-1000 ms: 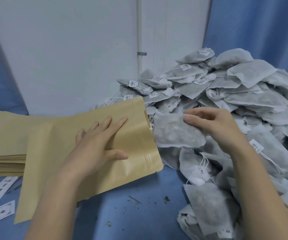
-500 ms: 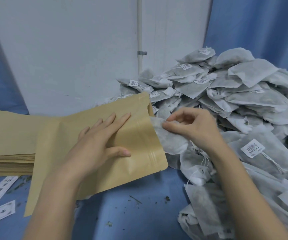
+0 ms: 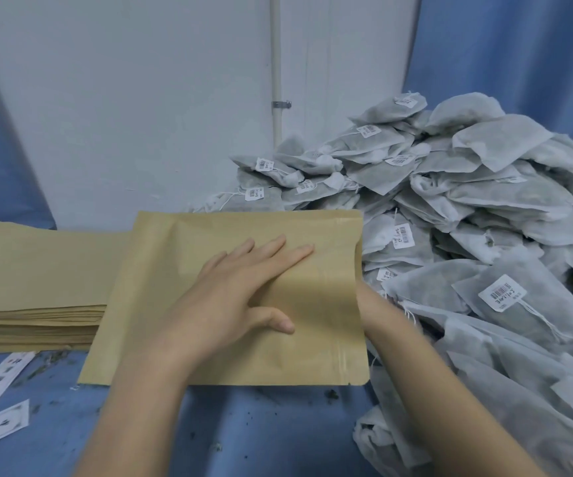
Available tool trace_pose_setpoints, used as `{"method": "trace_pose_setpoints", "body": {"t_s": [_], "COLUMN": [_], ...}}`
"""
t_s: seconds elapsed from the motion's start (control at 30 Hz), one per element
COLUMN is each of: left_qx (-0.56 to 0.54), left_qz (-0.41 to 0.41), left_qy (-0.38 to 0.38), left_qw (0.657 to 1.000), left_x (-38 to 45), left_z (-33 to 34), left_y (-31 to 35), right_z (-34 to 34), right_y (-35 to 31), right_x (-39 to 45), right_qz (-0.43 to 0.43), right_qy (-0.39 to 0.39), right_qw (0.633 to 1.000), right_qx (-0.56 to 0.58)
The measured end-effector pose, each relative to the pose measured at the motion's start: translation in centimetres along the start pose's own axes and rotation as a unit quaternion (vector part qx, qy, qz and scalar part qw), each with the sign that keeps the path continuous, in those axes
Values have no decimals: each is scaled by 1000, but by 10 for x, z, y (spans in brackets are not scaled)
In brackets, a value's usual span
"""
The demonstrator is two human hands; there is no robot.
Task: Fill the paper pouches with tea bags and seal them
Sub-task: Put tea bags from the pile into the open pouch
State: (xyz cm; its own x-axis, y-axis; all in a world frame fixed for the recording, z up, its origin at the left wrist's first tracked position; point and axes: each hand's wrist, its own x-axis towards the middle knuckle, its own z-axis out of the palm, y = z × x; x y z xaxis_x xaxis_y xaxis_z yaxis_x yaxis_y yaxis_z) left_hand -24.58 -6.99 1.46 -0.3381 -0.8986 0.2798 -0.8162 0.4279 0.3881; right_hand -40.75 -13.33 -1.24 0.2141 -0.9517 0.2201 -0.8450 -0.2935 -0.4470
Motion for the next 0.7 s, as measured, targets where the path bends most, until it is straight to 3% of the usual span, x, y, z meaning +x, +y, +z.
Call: {"method": "trace_pose_setpoints", "body": {"t_s": [0.03,0.07,0.1,0.13,0.23,0.27,0.33,0.43,0.57,0.7], "left_qx": [4,5,-1,-12,-31,-22,4,9,-11,-11], "left_qz": [-3,-9,-16,-24,-54,-64,-85,-109,-118,-118], "left_qy": [3,9,19,35,77,78,71,62,61,51], "left_qw": [1000,1000,1000,999,995,995,994,992,991,992], "left_x": [0,-1,-2,-4,-7,-8,-11,-13,-13,-13], "left_z": [0,-1,-3,-5,-11,-11,-12,-14,-13,-10], "left_y": [-1,-3,-6,-8,-18,-21,-27,-34,-38,-37], "right_z": [-2,-15,-2,-12,-25,-24,-15,-1,13,4], "right_y": [-1,2,5,-3,21,27,41,48,49,52], "right_x": [8,4,9,6,12,14,19,18,20,20], "right_qz": [13,-25,9,-44,-95,-81,-29,14,22,6], "right_qy": [-38,-150,-10,-17,98,117,72,15,70,83], "right_qw": [986,959,986,984,958,969,995,998,990,995], "right_qx": [159,240,166,172,252,200,66,-52,-117,-51]}}
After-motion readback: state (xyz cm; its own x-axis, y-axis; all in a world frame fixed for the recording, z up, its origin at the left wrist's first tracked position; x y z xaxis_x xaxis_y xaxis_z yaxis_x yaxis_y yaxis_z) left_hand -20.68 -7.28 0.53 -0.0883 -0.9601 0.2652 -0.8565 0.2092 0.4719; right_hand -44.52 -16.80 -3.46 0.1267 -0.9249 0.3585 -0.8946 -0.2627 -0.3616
